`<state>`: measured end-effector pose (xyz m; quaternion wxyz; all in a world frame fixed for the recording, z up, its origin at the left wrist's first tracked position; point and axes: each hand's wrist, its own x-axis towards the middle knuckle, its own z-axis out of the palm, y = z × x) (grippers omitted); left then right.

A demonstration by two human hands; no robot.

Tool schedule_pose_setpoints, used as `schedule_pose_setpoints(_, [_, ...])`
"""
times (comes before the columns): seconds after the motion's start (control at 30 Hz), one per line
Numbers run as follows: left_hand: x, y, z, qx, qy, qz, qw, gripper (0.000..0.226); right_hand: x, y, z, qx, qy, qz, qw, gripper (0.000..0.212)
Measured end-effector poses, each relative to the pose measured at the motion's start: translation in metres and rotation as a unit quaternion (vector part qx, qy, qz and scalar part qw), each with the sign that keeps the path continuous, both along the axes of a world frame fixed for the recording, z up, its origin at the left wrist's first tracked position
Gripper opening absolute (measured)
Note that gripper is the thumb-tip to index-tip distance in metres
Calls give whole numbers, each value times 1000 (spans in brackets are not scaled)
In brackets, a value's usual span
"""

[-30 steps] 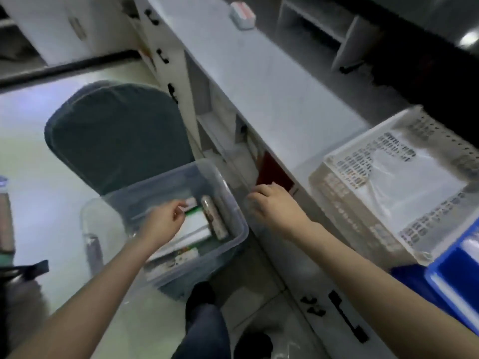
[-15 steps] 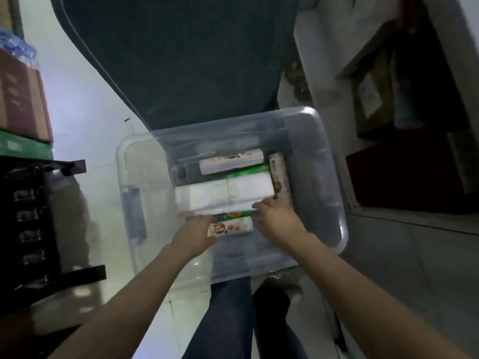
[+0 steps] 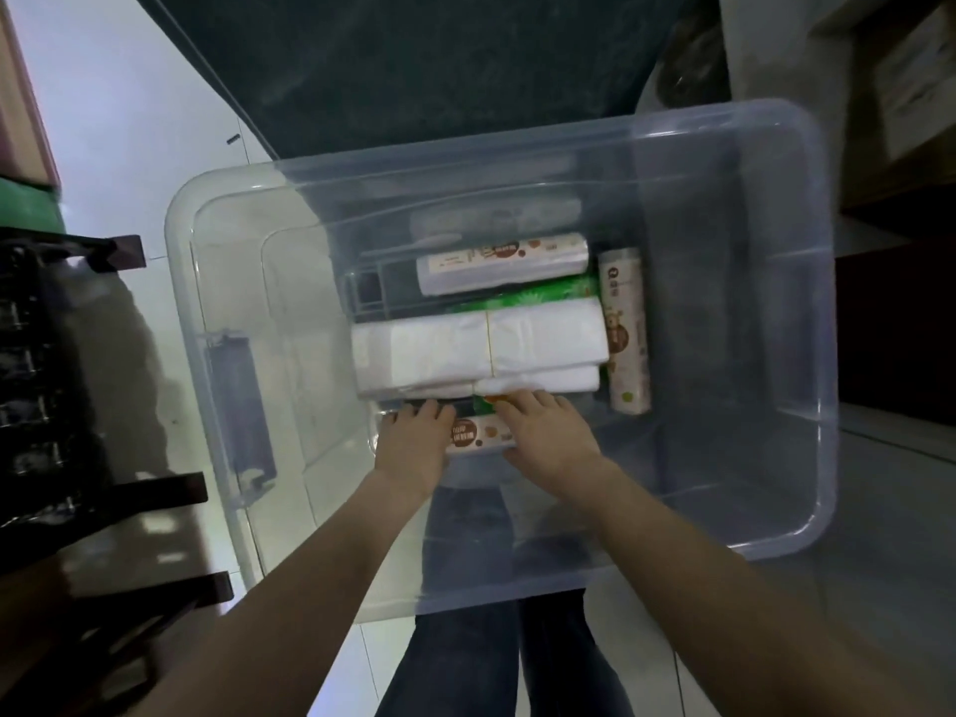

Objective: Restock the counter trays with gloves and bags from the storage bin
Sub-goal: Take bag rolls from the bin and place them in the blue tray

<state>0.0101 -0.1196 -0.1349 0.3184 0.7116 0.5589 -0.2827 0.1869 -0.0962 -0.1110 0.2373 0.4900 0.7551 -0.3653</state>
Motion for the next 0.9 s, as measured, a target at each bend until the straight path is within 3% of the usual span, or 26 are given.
schedule_pose_setpoints(0.3, [-2,25,42,21,-196,31,980,49,5,-3,17,62,23,-12,998,51])
schedule_pose_setpoints(0.47, [8,80,56,23,-260,76,962,52,27,15,42,100,-15,-113,988,55])
schedule_pose_setpoints(0.57, [19,114,53,15,-278,144,950,67,40,25,54,153,-29,-180,971,52])
schedule_pose_setpoints(0.63, [25,131,45,17,-268,141,953,71,46,35,56,171,-46,-205,963,53])
schedule_pose_setpoints(0.77, [28,154,28,28,-190,141,971,50,54,46,54,166,-85,-199,962,48])
schedule_pose_setpoints(0.9, [32,164,17,73,-85,48,993,53,60,43,48,158,-91,-154,971,42])
